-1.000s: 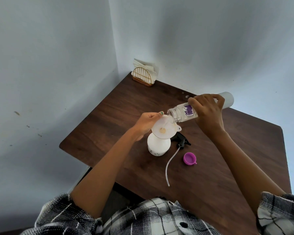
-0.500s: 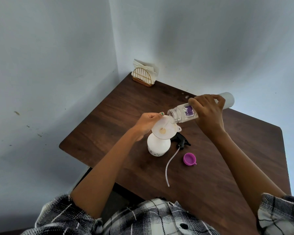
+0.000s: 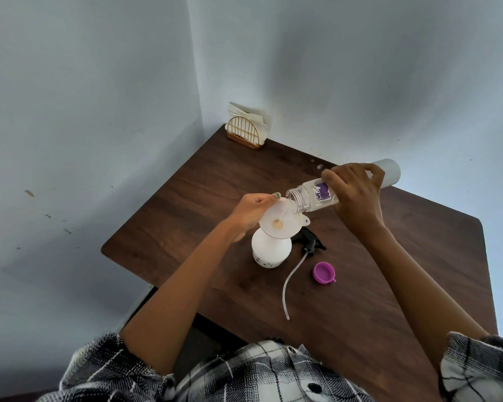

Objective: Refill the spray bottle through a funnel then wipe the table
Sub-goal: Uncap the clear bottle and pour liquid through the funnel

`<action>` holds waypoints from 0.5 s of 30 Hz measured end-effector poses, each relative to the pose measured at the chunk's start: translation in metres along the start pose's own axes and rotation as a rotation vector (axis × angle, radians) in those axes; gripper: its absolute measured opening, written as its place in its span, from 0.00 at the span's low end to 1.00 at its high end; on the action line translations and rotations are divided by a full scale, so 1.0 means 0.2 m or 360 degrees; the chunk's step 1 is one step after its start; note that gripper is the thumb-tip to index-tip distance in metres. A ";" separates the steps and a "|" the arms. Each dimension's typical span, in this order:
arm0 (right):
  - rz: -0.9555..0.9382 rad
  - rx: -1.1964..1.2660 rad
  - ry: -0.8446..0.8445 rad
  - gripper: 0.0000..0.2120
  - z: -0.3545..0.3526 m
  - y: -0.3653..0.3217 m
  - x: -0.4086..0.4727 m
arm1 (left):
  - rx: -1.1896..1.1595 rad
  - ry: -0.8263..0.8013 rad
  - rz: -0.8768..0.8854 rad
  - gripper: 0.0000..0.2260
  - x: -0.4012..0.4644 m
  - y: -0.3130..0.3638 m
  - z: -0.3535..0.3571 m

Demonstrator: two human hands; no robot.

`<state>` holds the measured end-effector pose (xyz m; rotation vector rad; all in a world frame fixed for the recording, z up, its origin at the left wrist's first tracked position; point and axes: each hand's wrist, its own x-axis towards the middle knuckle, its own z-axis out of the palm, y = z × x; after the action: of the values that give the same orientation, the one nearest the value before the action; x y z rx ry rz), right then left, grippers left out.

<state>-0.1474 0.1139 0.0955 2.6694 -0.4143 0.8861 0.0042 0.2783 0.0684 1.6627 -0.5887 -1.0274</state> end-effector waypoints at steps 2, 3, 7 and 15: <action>0.0008 0.0000 -0.0023 0.18 0.00 0.00 0.00 | -0.0005 -0.0008 -0.0013 0.17 -0.01 0.00 0.00; 0.0012 -0.0003 -0.0030 0.19 0.00 0.00 0.00 | -0.0014 -0.0011 -0.0016 0.17 -0.01 0.01 0.00; 0.0014 -0.0006 -0.0041 0.19 0.00 0.00 0.00 | -0.0038 -0.0019 -0.0031 0.13 -0.02 0.02 0.00; 0.0021 0.0070 -0.0022 0.17 0.00 -0.02 0.00 | -0.0008 -0.0001 -0.0092 0.17 -0.03 0.04 0.01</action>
<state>-0.1467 0.1177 0.0941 2.7173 -0.4212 0.8910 0.0003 0.2801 0.0784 1.6832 -0.5411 -1.0702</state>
